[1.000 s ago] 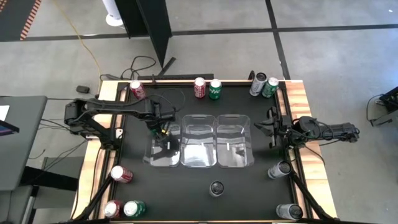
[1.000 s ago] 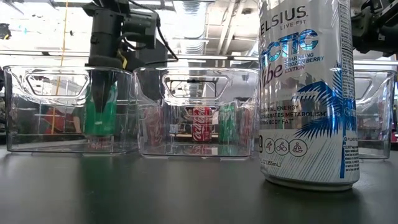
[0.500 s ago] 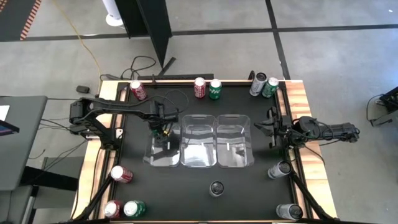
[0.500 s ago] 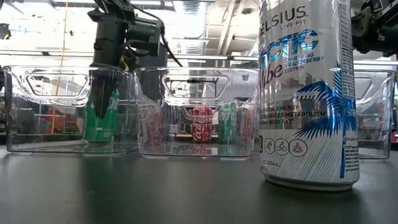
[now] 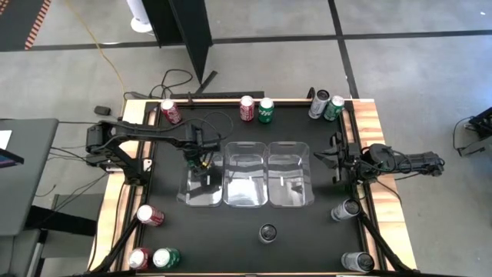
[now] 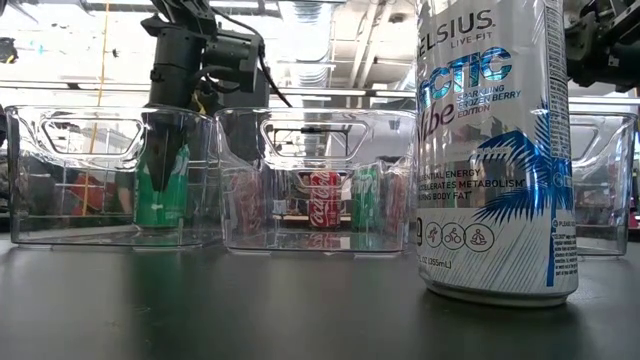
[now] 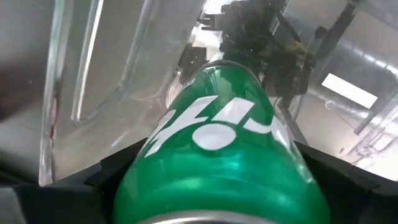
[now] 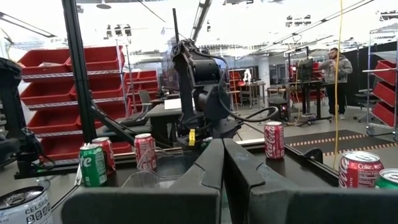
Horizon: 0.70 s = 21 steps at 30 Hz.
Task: Sort soda cans
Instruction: Put the top left green soda can into the left transparent bin
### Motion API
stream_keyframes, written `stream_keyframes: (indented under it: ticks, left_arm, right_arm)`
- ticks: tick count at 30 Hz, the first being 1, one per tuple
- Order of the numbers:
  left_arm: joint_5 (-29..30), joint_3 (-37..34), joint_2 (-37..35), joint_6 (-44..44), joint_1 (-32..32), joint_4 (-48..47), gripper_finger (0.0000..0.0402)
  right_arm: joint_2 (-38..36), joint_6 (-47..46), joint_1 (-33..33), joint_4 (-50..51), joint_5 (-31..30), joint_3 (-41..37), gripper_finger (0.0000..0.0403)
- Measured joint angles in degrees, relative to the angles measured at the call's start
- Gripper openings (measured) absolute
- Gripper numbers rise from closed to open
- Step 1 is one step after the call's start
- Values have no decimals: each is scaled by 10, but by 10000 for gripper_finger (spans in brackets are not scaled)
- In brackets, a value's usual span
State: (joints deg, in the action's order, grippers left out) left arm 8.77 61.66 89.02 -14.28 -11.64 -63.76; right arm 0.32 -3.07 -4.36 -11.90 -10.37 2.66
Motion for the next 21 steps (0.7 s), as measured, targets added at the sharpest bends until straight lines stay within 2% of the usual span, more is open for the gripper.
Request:
stream_keyframes:
  ticks: [6,21]
  left_arm:
    - [10,20,0,4,0,-28,368]
    - [54,114,-4,22,0,-94,371]
  right_arm:
    - [0,0,0,0,0,0,29]
    - [0,0,0,8,0,0,29]
